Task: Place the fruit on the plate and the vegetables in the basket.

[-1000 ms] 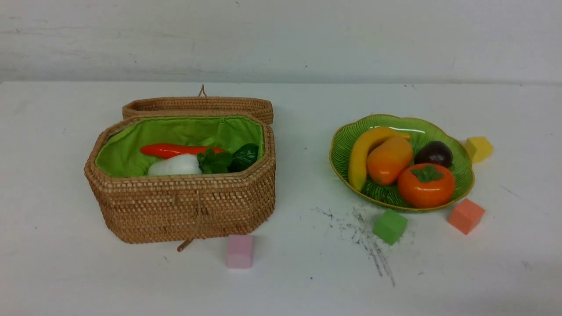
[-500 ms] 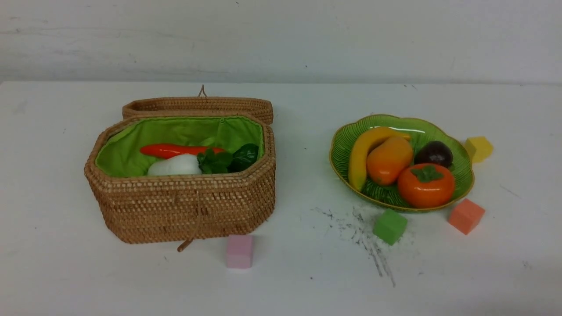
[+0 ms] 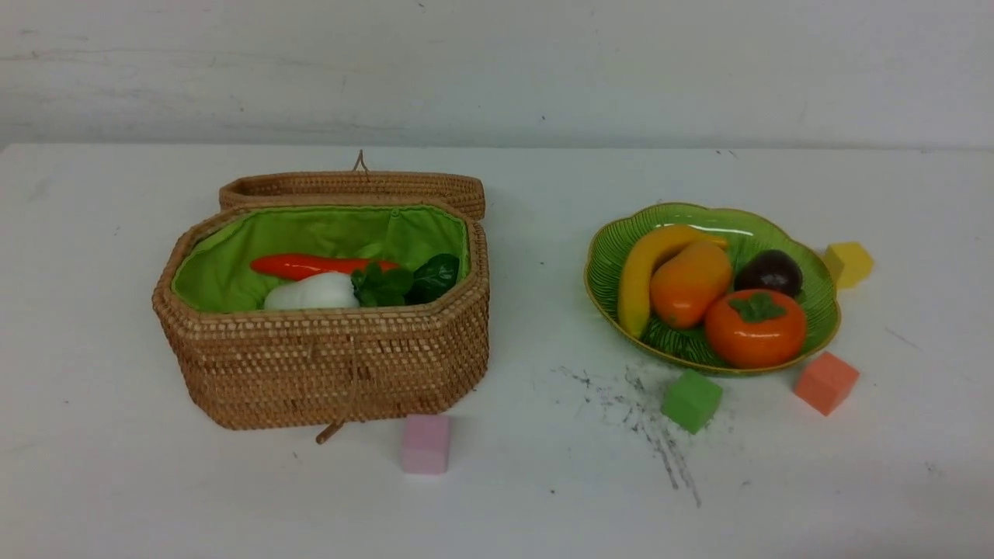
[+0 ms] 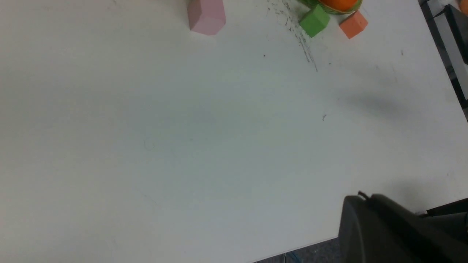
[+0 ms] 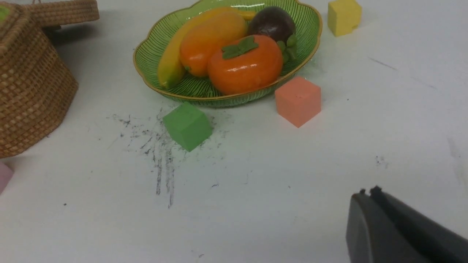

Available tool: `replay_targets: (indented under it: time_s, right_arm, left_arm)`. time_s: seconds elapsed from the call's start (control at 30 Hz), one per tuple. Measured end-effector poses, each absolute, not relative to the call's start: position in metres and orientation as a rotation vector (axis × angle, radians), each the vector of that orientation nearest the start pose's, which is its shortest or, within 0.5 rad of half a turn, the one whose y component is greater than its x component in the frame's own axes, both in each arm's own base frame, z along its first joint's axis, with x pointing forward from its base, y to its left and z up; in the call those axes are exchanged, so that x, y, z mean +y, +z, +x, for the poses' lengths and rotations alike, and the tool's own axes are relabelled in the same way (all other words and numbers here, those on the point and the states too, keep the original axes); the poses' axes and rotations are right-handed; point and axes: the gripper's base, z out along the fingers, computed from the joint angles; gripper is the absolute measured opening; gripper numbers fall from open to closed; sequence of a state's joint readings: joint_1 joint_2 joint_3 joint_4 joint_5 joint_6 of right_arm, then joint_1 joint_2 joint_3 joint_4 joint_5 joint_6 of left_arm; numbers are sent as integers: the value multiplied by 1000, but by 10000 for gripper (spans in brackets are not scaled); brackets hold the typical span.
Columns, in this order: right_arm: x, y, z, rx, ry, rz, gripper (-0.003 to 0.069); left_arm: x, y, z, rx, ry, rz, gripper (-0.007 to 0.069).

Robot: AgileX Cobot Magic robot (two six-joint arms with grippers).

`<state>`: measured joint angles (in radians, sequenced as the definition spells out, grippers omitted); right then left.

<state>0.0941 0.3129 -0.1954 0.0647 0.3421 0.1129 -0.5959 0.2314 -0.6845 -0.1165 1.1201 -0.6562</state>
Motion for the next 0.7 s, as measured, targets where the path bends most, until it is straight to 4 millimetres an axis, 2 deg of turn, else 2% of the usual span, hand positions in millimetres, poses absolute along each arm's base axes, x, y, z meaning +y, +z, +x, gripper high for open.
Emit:
replay_targets:
  time_s: [0.17, 0.33, 0.37, 0.43, 0.5, 0.53, 0.7]
  right_arm:
    - [9, 228, 79, 1948, 200, 64, -4]
    - [9, 228, 79, 1950, 200, 64, -4]
    - [9, 228, 79, 1950, 200, 64, -4]
    - [9, 227, 79, 1952, 200, 64, -4]
    - [9, 227, 78, 1954, 200, 64, -4]
    - [9, 227, 78, 1953, 200, 64, -4]
    - [9, 227, 78, 1957, 200, 64, -2]
  left_arm:
    - [-10, 297, 8, 2213, -705, -165, -13]
    - [-2, 266, 28, 1901, -447, -207, -11]
    - [-2, 265, 29, 1887, -433, -209, -11]
    - [-2, 240, 41, 1756, -339, -163, -8]
    - [-3, 221, 48, 1721, -310, -146, -7]
    - [-5, 197, 54, 1719, -304, -149, -6]
    - [-4, 174, 53, 1847, -281, -182, -6]
